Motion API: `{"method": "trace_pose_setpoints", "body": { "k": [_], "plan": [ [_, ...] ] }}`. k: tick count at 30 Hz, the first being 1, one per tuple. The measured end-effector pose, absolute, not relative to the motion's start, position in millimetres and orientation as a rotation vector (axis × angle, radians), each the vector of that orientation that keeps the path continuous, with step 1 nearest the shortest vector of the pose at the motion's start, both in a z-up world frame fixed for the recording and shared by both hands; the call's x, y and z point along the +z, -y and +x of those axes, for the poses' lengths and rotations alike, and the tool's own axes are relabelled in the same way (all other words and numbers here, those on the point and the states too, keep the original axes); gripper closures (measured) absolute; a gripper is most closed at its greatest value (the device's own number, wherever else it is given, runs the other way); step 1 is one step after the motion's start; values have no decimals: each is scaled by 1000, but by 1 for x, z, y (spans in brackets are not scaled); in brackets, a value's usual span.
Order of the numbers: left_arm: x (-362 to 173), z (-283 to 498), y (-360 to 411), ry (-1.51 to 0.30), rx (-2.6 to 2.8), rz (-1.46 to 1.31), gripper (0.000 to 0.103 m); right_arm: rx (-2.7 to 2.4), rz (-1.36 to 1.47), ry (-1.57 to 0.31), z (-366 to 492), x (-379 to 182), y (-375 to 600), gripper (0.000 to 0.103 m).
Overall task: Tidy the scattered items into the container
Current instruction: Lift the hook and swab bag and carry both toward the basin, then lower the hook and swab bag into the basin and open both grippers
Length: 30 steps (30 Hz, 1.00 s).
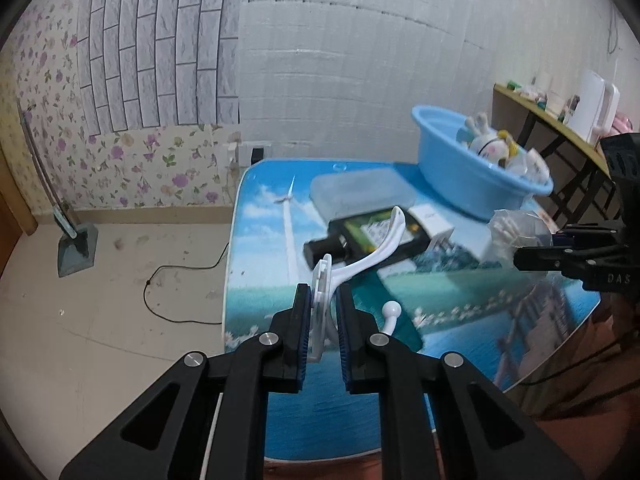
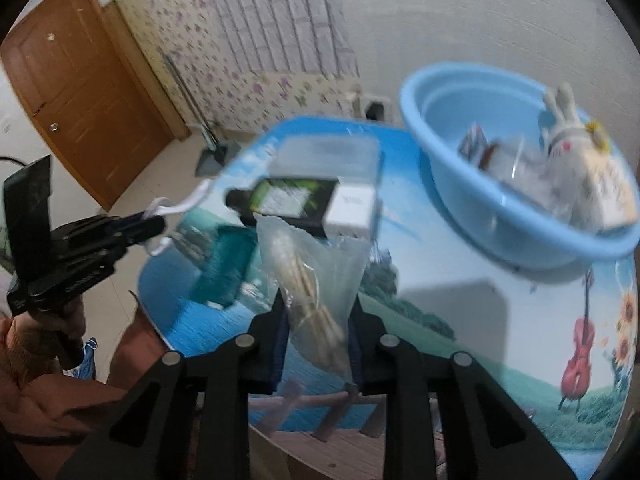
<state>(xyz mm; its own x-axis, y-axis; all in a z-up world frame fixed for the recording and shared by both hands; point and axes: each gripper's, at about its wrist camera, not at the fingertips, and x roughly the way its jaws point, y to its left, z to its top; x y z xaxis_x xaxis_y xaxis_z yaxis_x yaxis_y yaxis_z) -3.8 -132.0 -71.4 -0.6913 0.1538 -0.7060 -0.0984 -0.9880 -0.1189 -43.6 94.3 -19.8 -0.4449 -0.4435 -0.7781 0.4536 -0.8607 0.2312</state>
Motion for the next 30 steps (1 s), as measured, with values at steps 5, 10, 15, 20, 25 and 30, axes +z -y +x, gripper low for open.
{"method": "trace_pose_setpoints", "body": {
  "k": [5, 10, 15, 20, 25, 30],
  "plan": [
    [-51, -9, 118, 98, 2765, -1112, 92, -2310, 1150, 0, -39, 5, -99, 78],
    [-33, -23, 102, 98, 2755, -1060, 92, -2343, 1086, 48, -43, 22, -114, 78],
    [-23, -42, 80, 60, 2731, -1027, 92, -2420, 1042, 100, -54, 36, -145, 78],
    [-16, -64, 60, 30, 2700, -1006, 92, -2508, 1046, 134, -70, 38, -182, 78],
    [-9, -87, 37, -4, 2665, -976, 92, -2582, 1036, 173, -78, 42, -210, 78],
    [-10, -111, 19, -13, 2630, -981, 92, -2642, 1042, 176, -92, 41, -227, 78]
  ]
}}
